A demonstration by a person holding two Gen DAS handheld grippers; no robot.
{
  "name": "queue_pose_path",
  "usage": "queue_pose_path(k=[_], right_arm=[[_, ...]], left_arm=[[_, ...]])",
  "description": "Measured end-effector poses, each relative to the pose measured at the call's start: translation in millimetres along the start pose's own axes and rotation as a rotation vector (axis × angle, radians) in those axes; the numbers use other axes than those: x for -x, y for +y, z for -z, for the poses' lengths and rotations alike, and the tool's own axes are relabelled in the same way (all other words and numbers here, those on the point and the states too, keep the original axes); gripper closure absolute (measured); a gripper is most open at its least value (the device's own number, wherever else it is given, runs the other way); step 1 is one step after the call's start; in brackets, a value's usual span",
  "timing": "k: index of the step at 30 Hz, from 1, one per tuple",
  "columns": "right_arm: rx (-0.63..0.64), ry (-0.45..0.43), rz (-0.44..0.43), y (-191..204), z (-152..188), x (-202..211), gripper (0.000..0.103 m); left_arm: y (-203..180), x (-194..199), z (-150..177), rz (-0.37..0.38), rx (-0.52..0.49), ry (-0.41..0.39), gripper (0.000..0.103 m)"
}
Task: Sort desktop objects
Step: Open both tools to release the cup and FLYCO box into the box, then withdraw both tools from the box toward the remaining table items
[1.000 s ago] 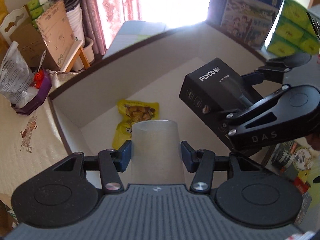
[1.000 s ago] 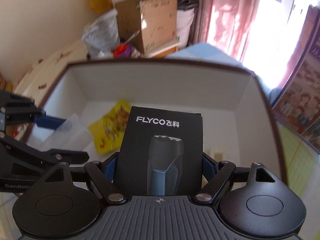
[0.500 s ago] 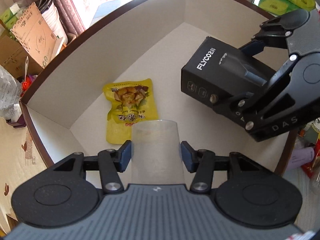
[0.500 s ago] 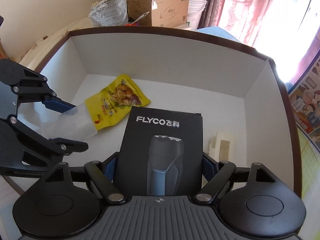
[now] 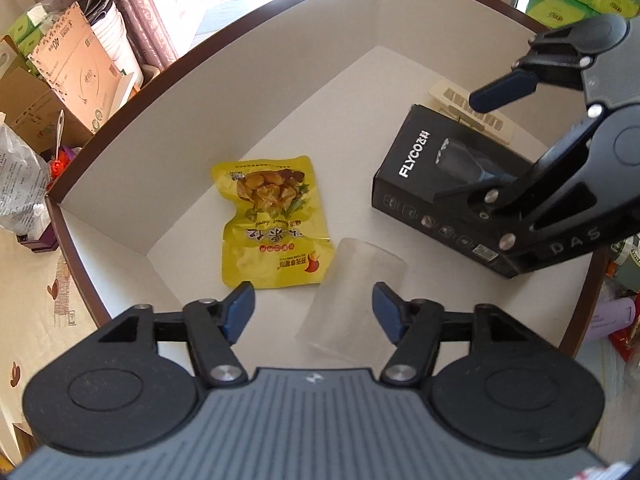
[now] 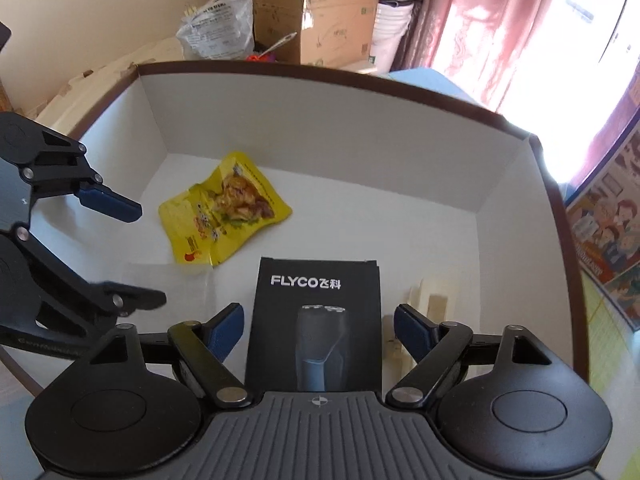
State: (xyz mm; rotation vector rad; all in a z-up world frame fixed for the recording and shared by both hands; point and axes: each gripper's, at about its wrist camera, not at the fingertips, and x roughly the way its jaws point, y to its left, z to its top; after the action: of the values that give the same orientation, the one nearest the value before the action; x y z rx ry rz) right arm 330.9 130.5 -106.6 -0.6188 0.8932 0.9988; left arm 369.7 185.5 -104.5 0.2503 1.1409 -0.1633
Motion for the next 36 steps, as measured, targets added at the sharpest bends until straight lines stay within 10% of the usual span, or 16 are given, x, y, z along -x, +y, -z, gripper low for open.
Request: queue_pose_path(k=[20,36], right_arm=[[0.004,-0.024,0.041,-7.7,17.3,36.4,0.002],[-0.068,-0.125,0.049,-12.0,29.2,92.3,0.002]], left_arm=[[-9.9,29.1,0.5,-0.005,-0.001,-0.061,0.010],[-16.0,85.3,8.6,-0.065,0.029,-0.146,0.007]])
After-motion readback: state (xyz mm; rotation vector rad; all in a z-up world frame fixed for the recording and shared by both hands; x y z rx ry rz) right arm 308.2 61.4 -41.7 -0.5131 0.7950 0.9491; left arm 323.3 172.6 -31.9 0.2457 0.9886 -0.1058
